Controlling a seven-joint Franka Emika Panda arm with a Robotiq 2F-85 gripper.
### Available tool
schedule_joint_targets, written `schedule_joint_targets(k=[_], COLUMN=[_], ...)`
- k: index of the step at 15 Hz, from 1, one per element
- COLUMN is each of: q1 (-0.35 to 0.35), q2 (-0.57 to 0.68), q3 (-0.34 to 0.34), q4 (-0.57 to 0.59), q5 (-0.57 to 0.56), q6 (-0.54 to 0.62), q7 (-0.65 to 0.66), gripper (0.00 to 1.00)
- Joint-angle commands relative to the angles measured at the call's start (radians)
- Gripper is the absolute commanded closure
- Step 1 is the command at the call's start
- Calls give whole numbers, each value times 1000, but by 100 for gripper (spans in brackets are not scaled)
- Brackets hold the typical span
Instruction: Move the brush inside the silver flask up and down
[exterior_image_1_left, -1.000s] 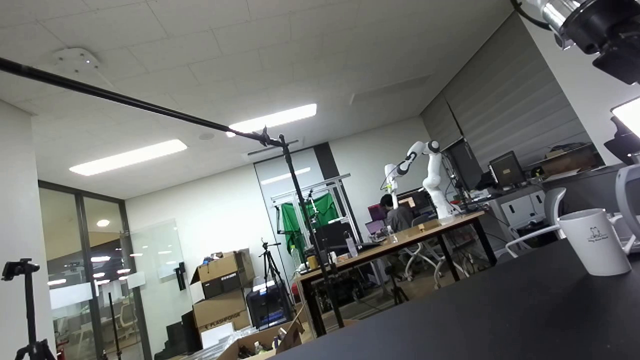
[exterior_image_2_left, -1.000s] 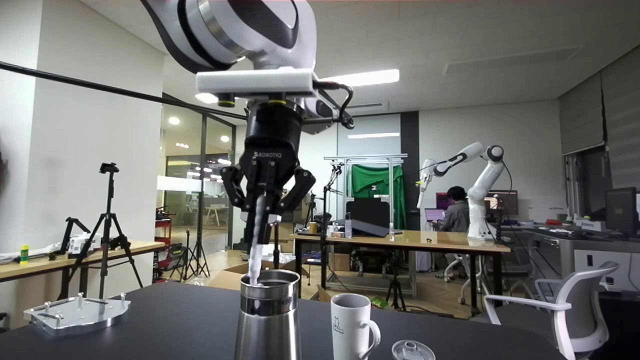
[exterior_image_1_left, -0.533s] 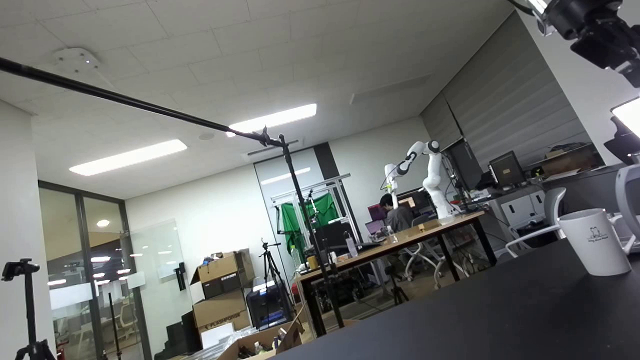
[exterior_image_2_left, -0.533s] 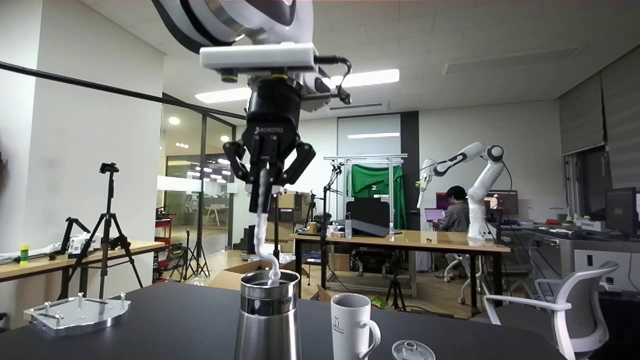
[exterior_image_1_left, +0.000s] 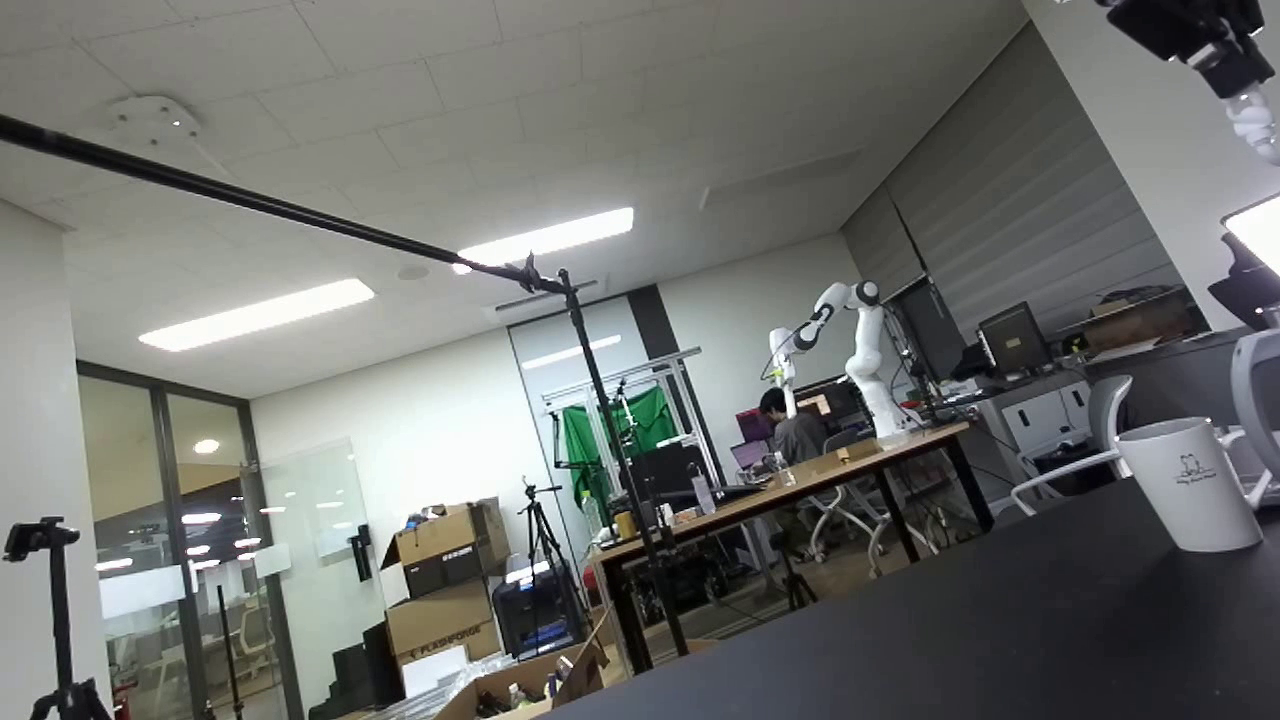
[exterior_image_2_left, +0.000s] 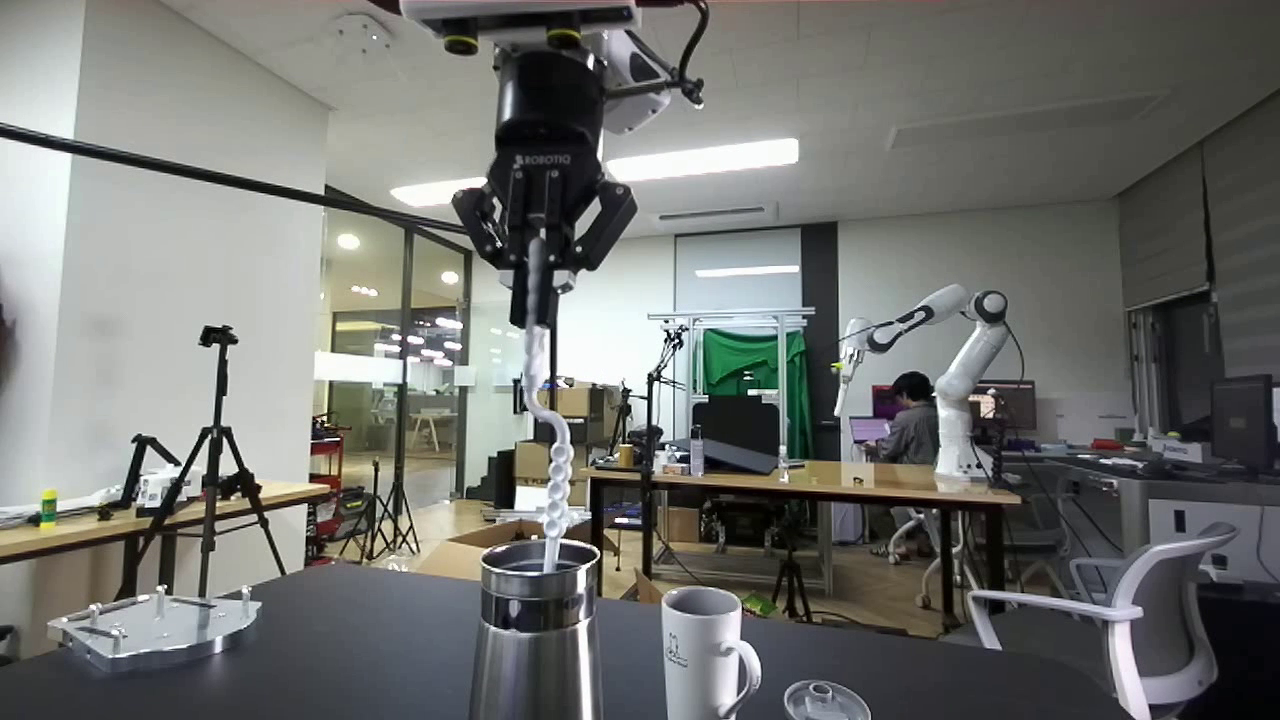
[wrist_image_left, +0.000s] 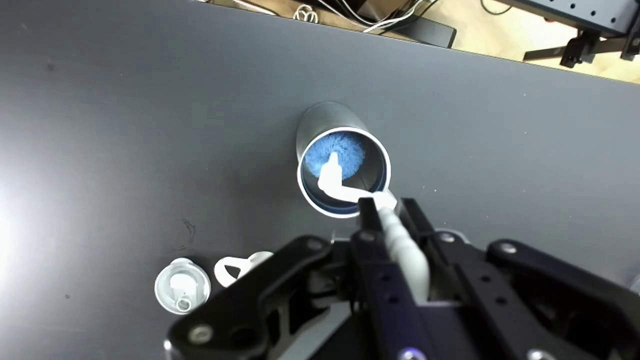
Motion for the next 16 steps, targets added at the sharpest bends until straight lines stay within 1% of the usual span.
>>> schedule_joint_targets(k=[1, 6, 10, 12, 16], q1=[6, 8, 5, 4, 0], q2=[46, 124, 178, 168, 110], q3=[-15, -7, 4, 8, 7], q4=[-37, -111, -123, -108, -65], q5=[-3, 1, 2, 4, -3], q6=[26, 128, 177, 164, 80], q7=[3, 2, 7, 5, -5], gripper=[96, 96, 96, 96, 96])
